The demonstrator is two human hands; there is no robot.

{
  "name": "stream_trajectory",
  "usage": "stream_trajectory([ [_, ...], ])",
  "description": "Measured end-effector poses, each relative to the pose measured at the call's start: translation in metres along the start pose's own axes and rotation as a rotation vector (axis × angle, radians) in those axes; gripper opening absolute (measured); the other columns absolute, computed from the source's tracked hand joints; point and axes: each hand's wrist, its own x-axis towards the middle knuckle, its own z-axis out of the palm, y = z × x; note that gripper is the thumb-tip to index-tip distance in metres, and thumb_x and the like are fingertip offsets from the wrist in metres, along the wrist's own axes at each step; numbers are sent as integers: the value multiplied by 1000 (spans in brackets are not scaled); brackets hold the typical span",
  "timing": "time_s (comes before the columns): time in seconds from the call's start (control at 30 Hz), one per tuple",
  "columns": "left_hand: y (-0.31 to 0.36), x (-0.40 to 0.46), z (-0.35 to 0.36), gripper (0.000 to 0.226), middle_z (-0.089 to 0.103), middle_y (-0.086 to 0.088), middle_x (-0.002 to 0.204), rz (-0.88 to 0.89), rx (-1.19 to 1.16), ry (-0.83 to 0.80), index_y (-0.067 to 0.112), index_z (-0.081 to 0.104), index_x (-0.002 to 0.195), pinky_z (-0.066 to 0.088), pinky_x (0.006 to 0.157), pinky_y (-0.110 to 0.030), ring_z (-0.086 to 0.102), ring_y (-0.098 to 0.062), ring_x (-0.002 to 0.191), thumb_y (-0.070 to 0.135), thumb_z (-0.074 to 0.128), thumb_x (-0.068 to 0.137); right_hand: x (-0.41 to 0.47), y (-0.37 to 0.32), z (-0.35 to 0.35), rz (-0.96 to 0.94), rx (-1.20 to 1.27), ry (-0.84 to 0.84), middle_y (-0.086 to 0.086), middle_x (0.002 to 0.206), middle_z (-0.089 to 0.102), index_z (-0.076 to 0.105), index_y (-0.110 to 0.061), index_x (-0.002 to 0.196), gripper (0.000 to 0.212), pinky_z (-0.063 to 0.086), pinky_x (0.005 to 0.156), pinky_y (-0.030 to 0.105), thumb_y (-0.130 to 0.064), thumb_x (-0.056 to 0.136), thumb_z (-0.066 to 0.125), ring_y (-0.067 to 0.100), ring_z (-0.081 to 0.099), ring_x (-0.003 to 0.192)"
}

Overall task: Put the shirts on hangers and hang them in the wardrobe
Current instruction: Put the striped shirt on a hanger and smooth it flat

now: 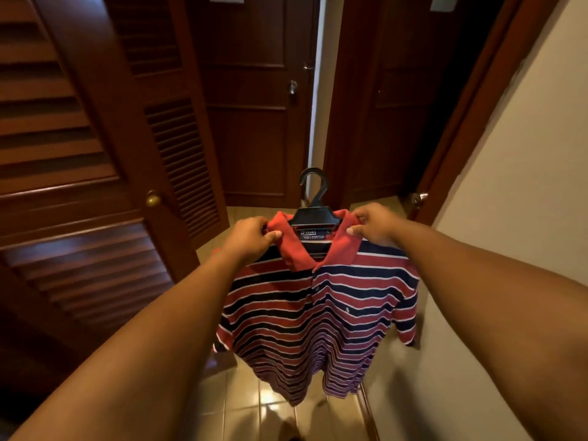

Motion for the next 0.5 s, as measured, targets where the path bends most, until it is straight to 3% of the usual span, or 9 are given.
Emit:
stream_trajectory([
  [0.13, -3, 96, -11, 29, 66, -9, 99, 23, 6, 29, 9, 65, 105, 45, 76, -34, 59, -25, 92, 35, 60, 93, 92, -5, -31, -13, -23, 11, 2, 102, 63, 64, -19, 103, 12, 46, 77, 32, -19, 92, 62, 18, 58, 96],
  [0.37, -18, 238, -41, 23, 57, -3, 83, -27, 38, 81, 14, 58, 86, 33, 65, -30, 53, -22, 79, 36, 61, 91, 253, -26, -74, -88, -49, -26, -2, 90, 62, 66, -18, 96, 6, 42, 69, 27, -18, 91, 64, 14, 57, 86],
  [0.5, -46, 312, -59, 23, 57, -3, 84, -86, 44, 149, 15, 58, 87, 35, 67, -31, 52, -21, 81, 37, 62, 91, 361, -49, -82, -219, -159, -64, 4, 95, 65, 70, -13, 100, 14, 49, 82, 35, -21, 90, 66, 22, 60, 93],
])
